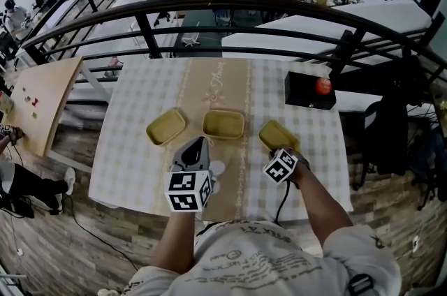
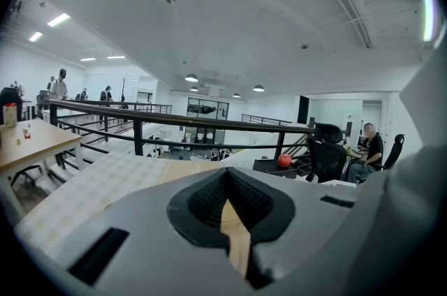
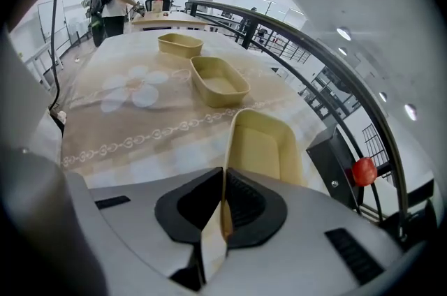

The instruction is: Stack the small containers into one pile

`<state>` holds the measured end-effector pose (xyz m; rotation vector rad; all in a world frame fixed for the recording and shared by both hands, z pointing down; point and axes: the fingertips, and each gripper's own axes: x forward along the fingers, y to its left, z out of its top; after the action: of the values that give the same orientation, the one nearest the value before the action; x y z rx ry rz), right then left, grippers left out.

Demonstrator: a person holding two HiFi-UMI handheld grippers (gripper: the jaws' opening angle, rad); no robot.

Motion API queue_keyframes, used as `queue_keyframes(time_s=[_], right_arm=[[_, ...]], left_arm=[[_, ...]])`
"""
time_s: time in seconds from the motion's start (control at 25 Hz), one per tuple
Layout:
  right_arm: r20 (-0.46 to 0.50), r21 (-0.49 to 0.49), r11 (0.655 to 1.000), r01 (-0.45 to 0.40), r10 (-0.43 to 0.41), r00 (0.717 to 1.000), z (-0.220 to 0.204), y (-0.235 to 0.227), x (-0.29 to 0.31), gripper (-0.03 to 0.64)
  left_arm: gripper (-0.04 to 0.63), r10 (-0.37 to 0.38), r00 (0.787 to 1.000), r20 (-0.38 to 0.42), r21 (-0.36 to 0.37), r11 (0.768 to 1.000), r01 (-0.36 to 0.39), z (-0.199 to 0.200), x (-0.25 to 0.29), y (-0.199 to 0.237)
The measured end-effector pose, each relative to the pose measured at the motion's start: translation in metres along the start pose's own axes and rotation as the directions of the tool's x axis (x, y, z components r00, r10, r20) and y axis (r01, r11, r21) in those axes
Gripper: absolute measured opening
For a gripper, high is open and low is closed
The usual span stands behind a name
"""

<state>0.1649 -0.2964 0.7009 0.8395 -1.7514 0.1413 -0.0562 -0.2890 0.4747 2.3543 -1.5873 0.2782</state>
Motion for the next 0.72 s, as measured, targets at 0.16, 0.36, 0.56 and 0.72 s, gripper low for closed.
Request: queue_keyframes(time_s=[0.16,0.36,0.56,0.72], right_arm=[[0.034,-0.024,0.999,0.045,-0.044,0.998,0.012,-0.014,-0.010,0.018],[0.083,-0.063,0.995,0.076,-0.070,0.994,0.041,-0.025,-0.018,0.018],[0.146,-0.121,0.988,0.096,-0.078,0.986,0.082,-0.027,-0.029,0.018],[0.192,-0.205,0.974,0.098,-0.058,0.980,0.118,-0.018,-0.029,0.018]], left_arm=[[0.006,0.003,1.000,0.004,-0.004,1.000,-0.003,0.001,-0.002,0.000],[0.006,0.025,1.000,0.012,-0.012,1.000,-0.024,0.001,-0.008,0.008],[0.006,0.047,0.999,0.014,-0.017,0.999,-0.047,0.001,-0.020,0.016],[0.006,0.093,0.995,0.018,-0.032,0.995,-0.093,-0.004,-0.033,0.029]])
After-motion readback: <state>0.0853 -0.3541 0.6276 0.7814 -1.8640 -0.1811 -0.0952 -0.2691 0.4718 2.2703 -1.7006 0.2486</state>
